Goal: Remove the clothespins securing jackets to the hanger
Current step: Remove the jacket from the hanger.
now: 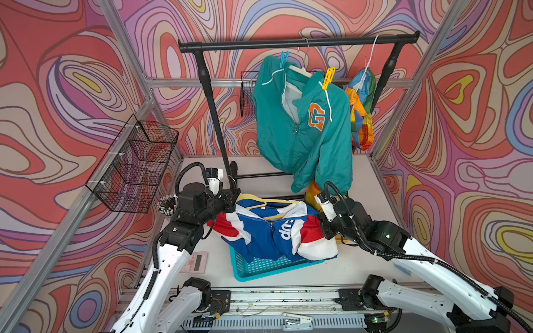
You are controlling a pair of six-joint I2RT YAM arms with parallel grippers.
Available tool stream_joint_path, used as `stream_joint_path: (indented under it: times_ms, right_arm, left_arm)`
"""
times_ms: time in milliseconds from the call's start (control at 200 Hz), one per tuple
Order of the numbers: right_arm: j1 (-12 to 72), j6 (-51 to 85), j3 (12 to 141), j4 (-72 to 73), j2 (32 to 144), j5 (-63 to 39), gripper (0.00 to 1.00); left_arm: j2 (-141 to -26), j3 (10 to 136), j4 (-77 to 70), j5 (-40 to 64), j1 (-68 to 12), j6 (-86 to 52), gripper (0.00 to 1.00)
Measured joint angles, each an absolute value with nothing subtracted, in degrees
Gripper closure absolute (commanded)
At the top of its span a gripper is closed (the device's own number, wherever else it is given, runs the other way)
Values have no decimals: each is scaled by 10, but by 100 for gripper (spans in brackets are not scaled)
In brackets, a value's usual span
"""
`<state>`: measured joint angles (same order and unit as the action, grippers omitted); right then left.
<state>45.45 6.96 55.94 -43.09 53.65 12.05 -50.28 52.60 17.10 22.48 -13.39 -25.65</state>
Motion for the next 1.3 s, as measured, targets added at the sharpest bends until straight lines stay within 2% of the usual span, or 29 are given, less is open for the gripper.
stream_joint_path:
  times_ms: [456,1217,1242,1302]
  right_arm:
    - [455,138,526,-410,508,82,100]
    - [455,186,510,-423,531,45,100]
    - [455,185,514,-425,533,44,97]
    - [455,186,530,-430,536,44,82]
  left_arm:
    - [-508,526,163,204,-127,-304,100]
    - [-520,554,110,207,-96,-376,100]
    - [-520,554,109,208,-95,-376,100]
    - [-520,554,108,210,-93,-376,100]
